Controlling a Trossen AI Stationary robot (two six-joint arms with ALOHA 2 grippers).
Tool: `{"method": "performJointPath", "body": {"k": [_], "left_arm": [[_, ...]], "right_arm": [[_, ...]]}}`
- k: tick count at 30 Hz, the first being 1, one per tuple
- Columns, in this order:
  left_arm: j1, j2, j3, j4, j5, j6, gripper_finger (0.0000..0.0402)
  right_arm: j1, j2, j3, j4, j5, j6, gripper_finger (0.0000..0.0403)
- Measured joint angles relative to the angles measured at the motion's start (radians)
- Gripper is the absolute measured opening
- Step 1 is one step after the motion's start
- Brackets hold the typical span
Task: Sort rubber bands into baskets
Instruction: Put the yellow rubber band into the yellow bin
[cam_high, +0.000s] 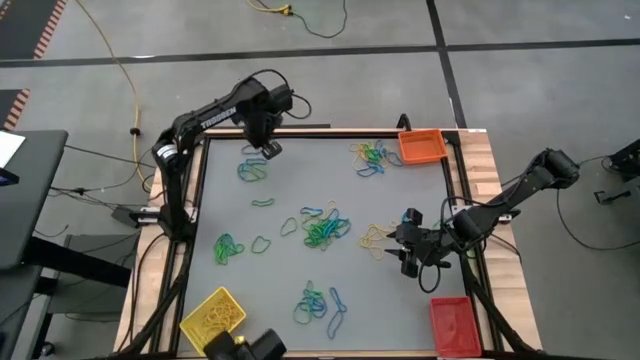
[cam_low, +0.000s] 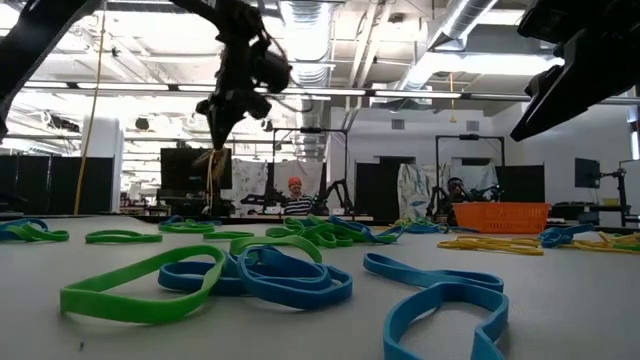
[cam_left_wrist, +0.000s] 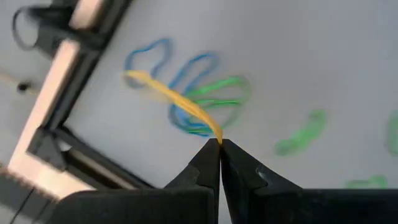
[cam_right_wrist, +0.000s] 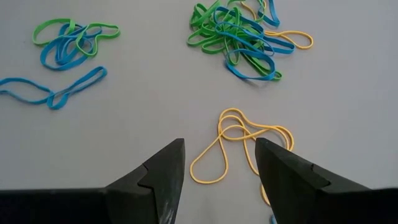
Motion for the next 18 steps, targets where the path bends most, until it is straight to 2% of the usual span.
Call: {"method": "performJointPath", "body": {"k": [7, 18], "left_arm": [[-0.170, -0.084, 0.000, 0.000, 0.092, 0.000, 0.0000], [-0.573, -0.147, 0.000, 0.000, 0.209, -0.124, 0.0000]], "right_arm": [[0.000, 0.000, 0.000, 0.000, 0.000, 0.000, 0.0224], [0.000, 0.000, 0.000, 0.000, 0.000, 0.000, 0.0224]]}}
